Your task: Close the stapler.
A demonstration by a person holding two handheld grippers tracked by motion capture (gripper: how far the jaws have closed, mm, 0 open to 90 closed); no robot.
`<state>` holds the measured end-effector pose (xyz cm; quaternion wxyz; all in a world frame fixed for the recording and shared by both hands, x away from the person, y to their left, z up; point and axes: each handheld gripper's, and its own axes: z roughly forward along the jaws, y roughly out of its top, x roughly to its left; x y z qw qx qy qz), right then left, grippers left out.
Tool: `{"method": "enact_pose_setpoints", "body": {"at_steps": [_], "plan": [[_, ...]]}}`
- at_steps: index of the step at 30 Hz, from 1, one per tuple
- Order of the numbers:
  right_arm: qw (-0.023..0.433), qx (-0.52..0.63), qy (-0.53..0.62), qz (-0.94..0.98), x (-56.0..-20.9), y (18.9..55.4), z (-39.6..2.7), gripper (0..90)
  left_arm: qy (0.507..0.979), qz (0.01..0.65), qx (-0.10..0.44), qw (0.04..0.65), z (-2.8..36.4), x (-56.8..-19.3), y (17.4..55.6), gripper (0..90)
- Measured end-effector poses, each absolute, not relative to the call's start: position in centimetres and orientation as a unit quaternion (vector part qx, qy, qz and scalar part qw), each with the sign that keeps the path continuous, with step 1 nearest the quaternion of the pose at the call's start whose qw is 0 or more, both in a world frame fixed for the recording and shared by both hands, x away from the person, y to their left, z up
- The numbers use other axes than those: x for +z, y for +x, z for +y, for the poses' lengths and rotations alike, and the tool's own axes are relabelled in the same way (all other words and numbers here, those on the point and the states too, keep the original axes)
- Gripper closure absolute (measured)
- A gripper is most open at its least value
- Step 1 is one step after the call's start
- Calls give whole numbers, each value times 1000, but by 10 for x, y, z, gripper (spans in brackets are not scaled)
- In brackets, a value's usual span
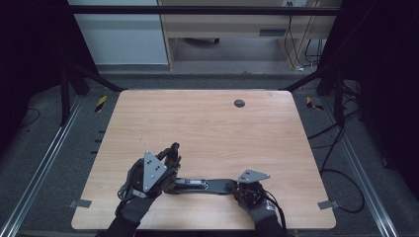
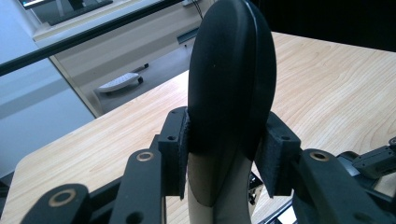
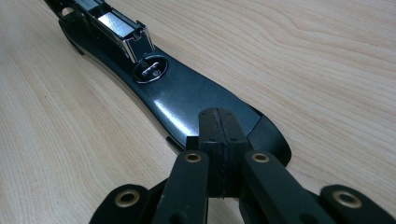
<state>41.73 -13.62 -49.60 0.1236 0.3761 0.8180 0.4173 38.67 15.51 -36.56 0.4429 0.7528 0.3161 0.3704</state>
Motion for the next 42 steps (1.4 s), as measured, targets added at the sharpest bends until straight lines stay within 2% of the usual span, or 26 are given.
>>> {"method": "enact_pose_setpoints", "body": {"at_steps": [42], "plan": [[121, 417, 374, 820, -496, 417, -136, 900, 767, 282, 394, 420, 121, -376, 385, 563]]}}
